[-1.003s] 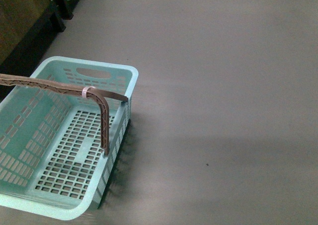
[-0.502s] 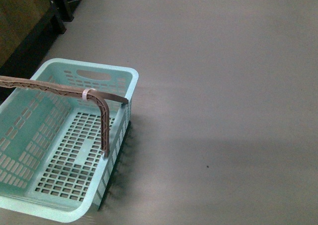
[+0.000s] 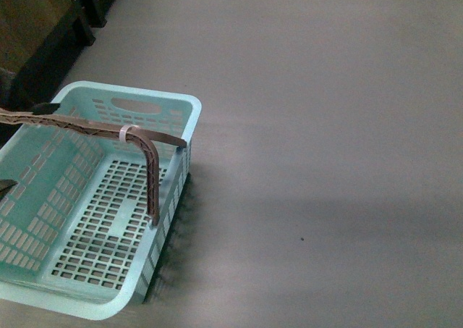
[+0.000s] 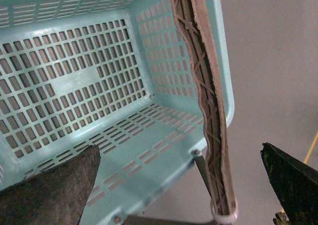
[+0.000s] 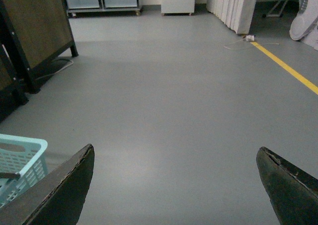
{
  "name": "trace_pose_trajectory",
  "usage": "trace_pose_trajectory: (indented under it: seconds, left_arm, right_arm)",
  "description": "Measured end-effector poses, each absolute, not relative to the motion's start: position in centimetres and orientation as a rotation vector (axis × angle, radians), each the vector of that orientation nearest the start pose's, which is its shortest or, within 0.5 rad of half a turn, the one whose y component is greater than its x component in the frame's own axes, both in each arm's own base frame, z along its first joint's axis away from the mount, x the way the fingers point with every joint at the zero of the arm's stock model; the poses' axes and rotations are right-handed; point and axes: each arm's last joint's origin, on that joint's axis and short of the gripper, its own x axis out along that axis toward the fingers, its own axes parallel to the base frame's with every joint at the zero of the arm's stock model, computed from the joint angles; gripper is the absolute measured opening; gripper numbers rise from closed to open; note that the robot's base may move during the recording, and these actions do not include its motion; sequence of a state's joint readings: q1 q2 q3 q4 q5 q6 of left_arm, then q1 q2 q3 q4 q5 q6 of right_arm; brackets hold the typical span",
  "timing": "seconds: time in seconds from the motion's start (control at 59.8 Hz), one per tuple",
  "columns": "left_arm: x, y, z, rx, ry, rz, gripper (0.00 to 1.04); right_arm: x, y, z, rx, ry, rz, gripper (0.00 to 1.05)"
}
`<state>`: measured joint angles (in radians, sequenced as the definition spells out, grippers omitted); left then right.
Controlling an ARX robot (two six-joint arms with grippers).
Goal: Pick lemon and mango into basket
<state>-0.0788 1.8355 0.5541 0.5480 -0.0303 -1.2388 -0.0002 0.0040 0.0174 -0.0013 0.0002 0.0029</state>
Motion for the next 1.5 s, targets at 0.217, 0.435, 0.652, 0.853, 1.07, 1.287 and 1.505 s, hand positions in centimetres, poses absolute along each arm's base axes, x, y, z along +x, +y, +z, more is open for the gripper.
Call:
trace_pose_trajectory:
  seconds: [0.217,0.435,0.652,0.853,1.07,1.287,1.505]
  left_arm:
    - [33.7,-3.3,6.3,-1.145,0.656,0.412,0.98]
    - [36.9,-4.4,5.7,-1.139,0.652,0.389,0.89]
    - [38.4,-4.3,4.7,-1.131,0.666,0.435,0.54]
    - [38.6,-3.8,4.5,-1.205,0.656,0.479,0.26]
    - [36.6,-3.6,5.6,-1.226,0.645,0.466,0.07]
    - [32.1,-3.4,10.5,-1.316,0.598,0.385,0.06]
    - [25.9,-2.6,18.6,-1.419,0.497,0.299,0.06]
  right_arm:
    - [9.7,0.0,16.9,0.003,-0.012,0.0,0.96]
    - [9.7,0.0,16.9,0.003,-0.012,0.0,0.96]
    - [9.7,0.0,16.9,0.003,-0.012,0.0,0.96]
    - [9.7,0.0,16.9,0.003,-0.012,0.0,0.96]
    - [9.7,0.0,16.9,0.003,-0.012,0.0,0.96]
    - [9.7,0.0,16.9,0.003,-0.012,0.0,0.96]
    - [9.7,0.0,16.9,0.003,-0.012,0.0,0.96]
